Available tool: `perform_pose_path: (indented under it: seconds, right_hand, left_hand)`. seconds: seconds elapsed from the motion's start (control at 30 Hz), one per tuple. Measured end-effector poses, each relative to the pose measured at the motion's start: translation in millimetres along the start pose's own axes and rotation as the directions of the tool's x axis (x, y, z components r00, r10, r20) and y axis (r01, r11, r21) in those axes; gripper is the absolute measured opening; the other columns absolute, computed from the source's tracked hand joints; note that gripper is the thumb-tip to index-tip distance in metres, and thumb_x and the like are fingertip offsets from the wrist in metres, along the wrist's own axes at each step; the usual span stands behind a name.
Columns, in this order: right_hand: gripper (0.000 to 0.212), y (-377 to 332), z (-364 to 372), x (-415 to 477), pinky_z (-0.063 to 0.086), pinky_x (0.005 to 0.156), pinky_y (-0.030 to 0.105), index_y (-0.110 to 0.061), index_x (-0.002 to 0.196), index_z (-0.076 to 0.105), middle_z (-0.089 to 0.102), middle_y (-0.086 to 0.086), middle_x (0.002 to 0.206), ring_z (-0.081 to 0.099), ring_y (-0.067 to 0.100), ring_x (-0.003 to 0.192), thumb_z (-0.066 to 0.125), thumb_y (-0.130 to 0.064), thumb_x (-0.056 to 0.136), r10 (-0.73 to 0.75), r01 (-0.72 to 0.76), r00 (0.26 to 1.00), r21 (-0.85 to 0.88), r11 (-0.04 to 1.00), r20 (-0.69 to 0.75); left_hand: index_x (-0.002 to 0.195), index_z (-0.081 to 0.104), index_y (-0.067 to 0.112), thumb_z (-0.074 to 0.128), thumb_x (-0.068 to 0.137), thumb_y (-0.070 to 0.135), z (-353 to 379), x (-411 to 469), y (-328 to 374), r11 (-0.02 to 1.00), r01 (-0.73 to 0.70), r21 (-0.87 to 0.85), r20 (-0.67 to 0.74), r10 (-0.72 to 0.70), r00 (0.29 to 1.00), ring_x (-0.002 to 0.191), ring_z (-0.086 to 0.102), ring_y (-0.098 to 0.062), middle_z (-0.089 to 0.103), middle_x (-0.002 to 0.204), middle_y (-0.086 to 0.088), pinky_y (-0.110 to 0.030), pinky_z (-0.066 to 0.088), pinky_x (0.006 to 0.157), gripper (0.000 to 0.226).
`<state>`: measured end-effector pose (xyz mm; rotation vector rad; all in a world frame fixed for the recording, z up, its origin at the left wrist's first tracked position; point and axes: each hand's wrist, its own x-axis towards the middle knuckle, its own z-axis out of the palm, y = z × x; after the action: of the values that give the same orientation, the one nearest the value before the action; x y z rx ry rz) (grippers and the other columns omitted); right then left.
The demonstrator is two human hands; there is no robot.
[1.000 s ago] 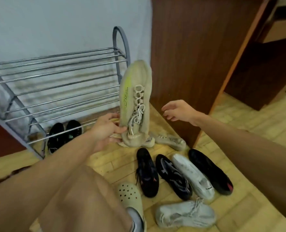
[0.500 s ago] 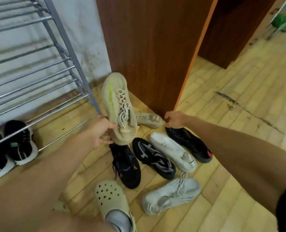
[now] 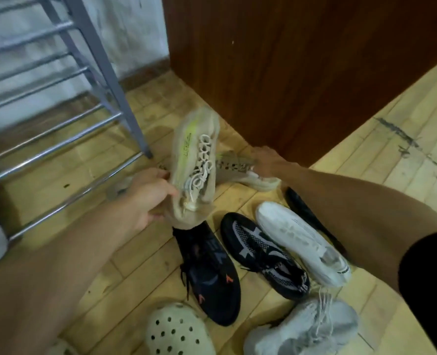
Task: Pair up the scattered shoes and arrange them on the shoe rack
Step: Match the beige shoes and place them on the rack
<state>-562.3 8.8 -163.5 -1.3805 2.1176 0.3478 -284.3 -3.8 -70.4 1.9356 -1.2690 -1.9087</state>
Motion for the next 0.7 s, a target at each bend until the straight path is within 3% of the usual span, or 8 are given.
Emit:
perform_pose_path:
  seconds: [0.1,0.23,0.33,0.5,0.57,0.63,0.7]
  right_hand:
    - [0.059,-4,7,-4,0.049,0.083,0.041,-0.013,0.148,0.025,0.044,0.019,0.137,0.054,0.032,0.104,0.049,-0.026,0.096,0.074,-0.074,0.997,0.037,0.997,0.012]
    - [0.058,-9,31,-21,0.035,0.106,0.051,-0.006,0.143,0.033,0.033,0.021,0.145,0.034,0.039,0.132,0.055,-0.02,0.092,0.178,-0.18,0.983,-0.049,0.983,-0.041]
    - [0.054,-10,35,-25,0.032,0.11,0.051,-0.004,0.14,0.04,0.026,0.022,0.149,0.026,0.039,0.136,0.056,-0.023,0.092,0.209,-0.212,0.977,-0.06,0.975,-0.051]
    - [0.062,-11,22,-43,0.044,0.1,0.052,-0.015,0.14,0.034,0.035,0.02,0.141,0.033,0.04,0.129,0.064,-0.011,0.085,0.2,-0.2,0.979,0.026,0.98,-0.028]
    - [0.059,-17,16,-59,0.049,0.091,0.048,-0.015,0.133,0.037,0.048,0.019,0.132,0.041,0.039,0.124,0.069,-0.018,0.083,0.144,-0.148,0.987,-0.045,0.988,-0.072]
    - [0.056,-25,9,-78,0.047,0.077,0.041,-0.013,0.13,0.038,0.057,0.016,0.122,0.051,0.036,0.115,0.069,-0.027,0.085,0.093,-0.108,0.99,-0.141,0.984,-0.109]
    - [0.047,-36,-3,-100,0.046,0.072,0.038,-0.01,0.13,0.04,0.059,0.014,0.119,0.056,0.033,0.109,0.06,-0.022,0.09,0.042,-0.068,0.99,-0.202,0.977,-0.131]
  left_hand:
    - [0.091,0.061,0.025,0.063,0.081,0.0,-10,0,-2,1.0,-0.013,0.001,0.061,0.013,0.998,0.09,0.059,-0.025,0.067,0.098,-0.005,-0.042,0.052,0.08,0.028]
    - [0.116,0.061,0.024,0.07,0.079,0.002,-20,-1,-9,1.0,0.008,-0.026,0.068,-0.006,0.998,0.106,0.061,-0.028,0.068,0.112,-0.006,-0.042,0.055,0.074,0.044]
    - [0.119,0.06,0.021,0.07,0.078,0.001,-26,-5,-17,0.999,0.012,-0.031,0.043,-0.01,0.999,0.103,0.062,-0.027,0.068,0.111,-0.007,-0.04,0.054,0.069,0.047]
    - [0.113,0.06,0.019,0.067,0.08,-0.004,-30,-25,-24,0.999,0.019,-0.035,-0.02,-0.02,1.0,0.084,0.059,-0.019,0.067,0.101,-0.007,-0.035,0.049,0.064,0.041]
    - [0.116,0.061,0.019,0.068,0.08,-0.003,-34,-38,-18,1.0,0.005,-0.015,-0.03,-0.006,1.0,0.081,0.057,-0.016,0.066,0.101,-0.006,-0.032,0.047,0.06,0.043]
    - [0.119,0.061,0.02,0.067,0.08,-0.004,-39,-57,-12,1.0,-0.013,0.02,-0.048,0.014,0.999,0.085,0.057,-0.016,0.065,0.099,-0.003,-0.033,0.047,0.065,0.046]
    - [0.118,0.062,0.02,0.066,0.081,-0.005,-43,-81,-7,0.998,-0.034,0.055,-0.064,0.037,0.997,0.087,0.056,-0.018,0.064,0.1,-0.003,-0.035,0.046,0.07,0.045]
